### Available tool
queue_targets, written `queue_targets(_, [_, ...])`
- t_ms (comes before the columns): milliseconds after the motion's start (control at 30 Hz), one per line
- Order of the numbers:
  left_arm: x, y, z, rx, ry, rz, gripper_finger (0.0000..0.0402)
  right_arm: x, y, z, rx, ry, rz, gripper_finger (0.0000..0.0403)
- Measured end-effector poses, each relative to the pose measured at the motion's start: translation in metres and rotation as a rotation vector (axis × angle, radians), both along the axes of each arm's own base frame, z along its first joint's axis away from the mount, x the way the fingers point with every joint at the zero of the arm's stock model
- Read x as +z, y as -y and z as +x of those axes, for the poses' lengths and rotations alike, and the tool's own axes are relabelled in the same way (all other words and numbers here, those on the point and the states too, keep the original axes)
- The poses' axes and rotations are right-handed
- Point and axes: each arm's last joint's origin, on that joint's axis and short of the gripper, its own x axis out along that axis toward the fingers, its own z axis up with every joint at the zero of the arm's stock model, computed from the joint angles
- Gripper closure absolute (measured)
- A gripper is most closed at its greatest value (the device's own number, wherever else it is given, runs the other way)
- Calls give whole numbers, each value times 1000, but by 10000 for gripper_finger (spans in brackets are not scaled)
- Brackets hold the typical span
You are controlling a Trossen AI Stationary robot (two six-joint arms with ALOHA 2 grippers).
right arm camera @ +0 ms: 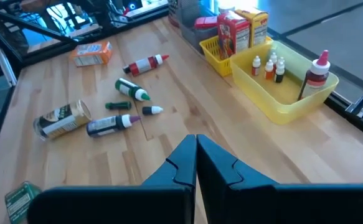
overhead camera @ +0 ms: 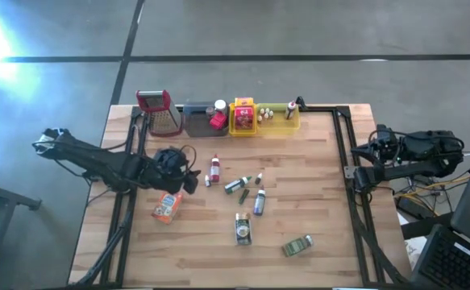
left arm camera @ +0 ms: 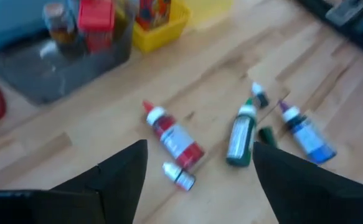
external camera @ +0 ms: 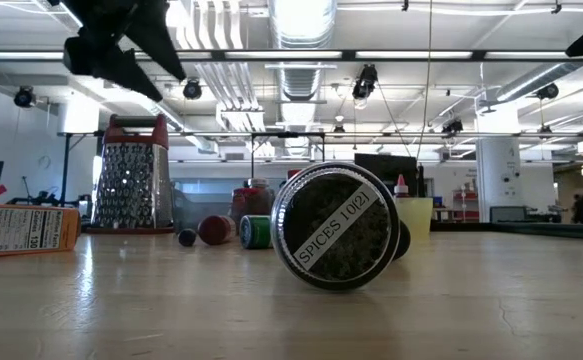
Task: Pick & Place Kitchen Items
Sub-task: Put the orange cereal box into the yellow bin
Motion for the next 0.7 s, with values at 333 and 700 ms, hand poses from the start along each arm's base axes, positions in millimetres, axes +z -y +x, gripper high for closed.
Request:
queue_targets(333, [1, 1, 1, -38, 4, -22, 105, 0, 0, 0, 0, 2, 0, 394])
queue_targets(700, [17, 3, -8, 22, -187, -213, 57, 0, 0, 0, 0, 2, 0, 394])
